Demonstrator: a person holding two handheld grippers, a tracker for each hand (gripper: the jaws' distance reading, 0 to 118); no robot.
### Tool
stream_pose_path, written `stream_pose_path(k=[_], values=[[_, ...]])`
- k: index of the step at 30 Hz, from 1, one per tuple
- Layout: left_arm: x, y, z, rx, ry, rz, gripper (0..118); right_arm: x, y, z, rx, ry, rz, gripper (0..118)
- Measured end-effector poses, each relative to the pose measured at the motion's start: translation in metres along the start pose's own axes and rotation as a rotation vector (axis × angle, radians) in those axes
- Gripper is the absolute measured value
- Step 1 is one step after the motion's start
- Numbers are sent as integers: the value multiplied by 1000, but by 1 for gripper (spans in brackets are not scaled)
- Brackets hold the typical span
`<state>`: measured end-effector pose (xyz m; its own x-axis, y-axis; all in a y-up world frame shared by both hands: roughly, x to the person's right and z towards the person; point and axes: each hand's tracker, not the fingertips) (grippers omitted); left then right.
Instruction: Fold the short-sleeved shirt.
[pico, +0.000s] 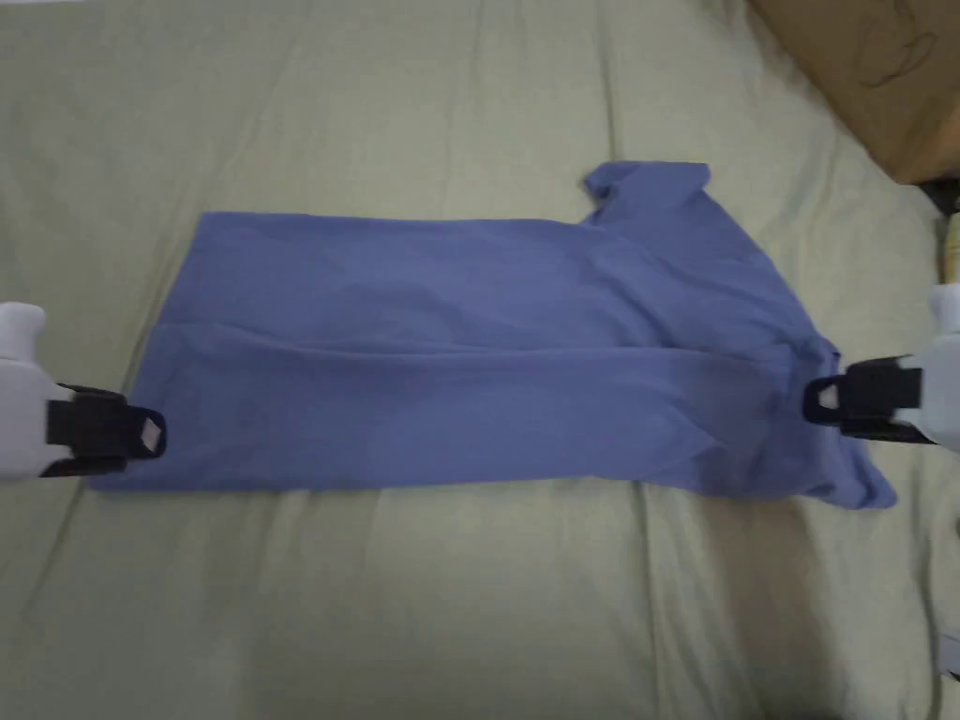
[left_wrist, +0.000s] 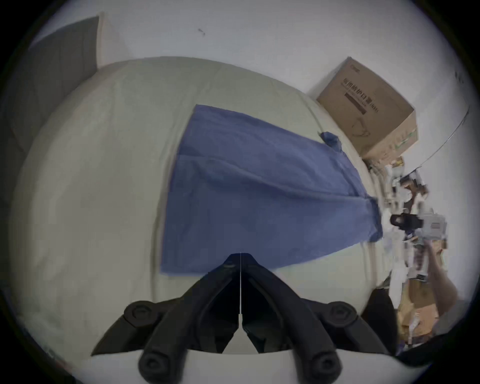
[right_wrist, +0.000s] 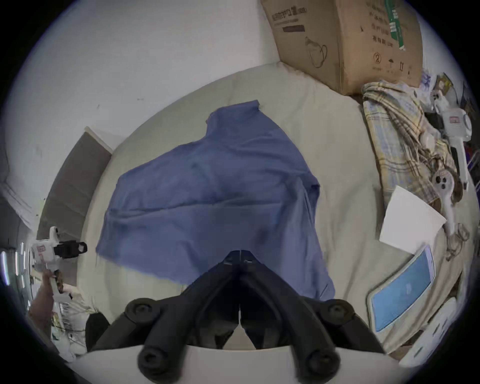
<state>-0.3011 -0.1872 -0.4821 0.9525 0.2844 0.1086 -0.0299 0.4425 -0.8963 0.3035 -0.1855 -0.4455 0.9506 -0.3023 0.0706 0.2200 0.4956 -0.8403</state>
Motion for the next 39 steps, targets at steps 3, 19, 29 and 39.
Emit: stream_pose_path(k=[3,19,29,39], values=[[-5,-12,10,16,64,14,0,-9,-9,6,-12,59,43,0],[-46,23,-89,-210,207,92,118,3,-28,-5,-94,86,-59,0],[-21,21,-72,-126,293,-6,92,13,-36,-11,-91,88,-100,0],[-6,26,-10,48,136,8,0,35,-18,11,69,59,-177,73]])
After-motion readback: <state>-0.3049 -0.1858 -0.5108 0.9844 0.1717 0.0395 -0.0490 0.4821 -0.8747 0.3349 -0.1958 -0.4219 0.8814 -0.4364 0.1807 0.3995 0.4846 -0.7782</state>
